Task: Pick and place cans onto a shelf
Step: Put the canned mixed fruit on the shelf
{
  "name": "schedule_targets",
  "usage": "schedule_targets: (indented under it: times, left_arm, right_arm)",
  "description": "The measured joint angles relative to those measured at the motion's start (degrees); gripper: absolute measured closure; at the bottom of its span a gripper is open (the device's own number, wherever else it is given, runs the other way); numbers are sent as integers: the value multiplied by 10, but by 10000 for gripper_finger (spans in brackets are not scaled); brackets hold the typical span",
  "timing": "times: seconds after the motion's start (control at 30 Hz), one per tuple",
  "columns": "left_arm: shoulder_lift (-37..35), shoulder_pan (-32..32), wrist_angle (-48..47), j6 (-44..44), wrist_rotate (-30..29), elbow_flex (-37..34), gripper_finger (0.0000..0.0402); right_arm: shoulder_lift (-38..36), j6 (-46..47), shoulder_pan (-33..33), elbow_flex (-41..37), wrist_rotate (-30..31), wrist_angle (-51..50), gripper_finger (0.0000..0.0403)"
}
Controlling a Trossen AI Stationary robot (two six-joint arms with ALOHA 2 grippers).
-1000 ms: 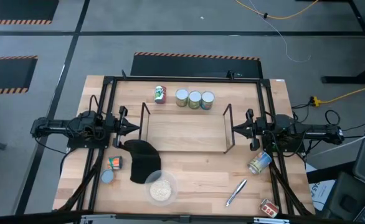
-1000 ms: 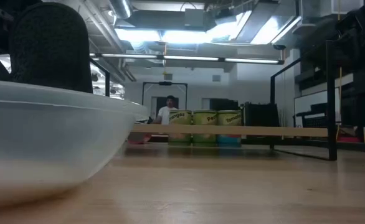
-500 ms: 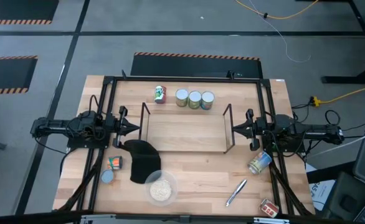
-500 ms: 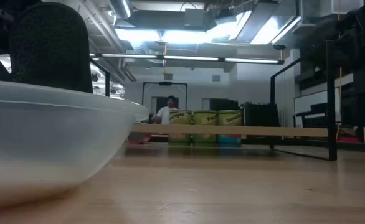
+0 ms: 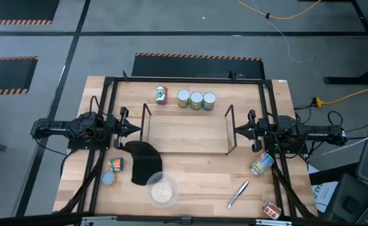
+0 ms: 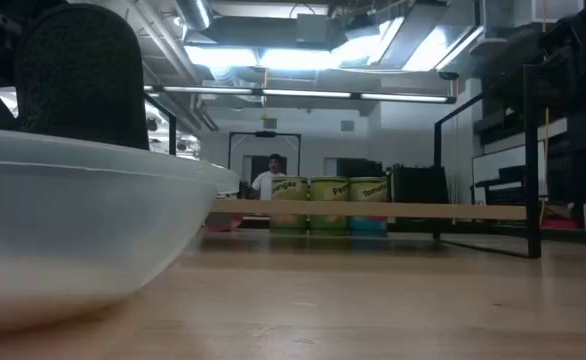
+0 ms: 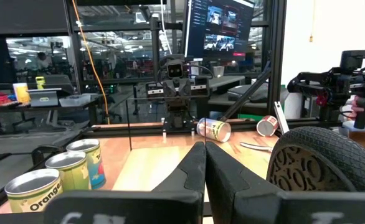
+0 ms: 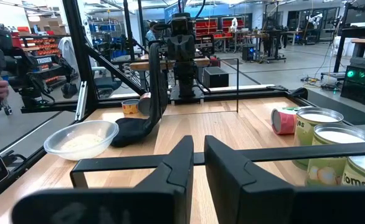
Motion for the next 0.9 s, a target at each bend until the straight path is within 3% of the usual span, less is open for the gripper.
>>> schedule_targets:
  times: [0.2,0.37,0.7,0.9]
  left_arm:
    - [0,0,9,0,-9,0,401]
    - [0,0,48,-19,-76,0,393]
    - [0,0,168,-65,-161,0,297]
    - [0,0,170,-66,-174,14,246]
  right_arm:
    - [0,0,0,0,0,0,357]
    - [0,0,0,0,0,0,357]
    - [0,-1,0,0,0,0,357]
    - [0,-2,0,0,0,0,357]
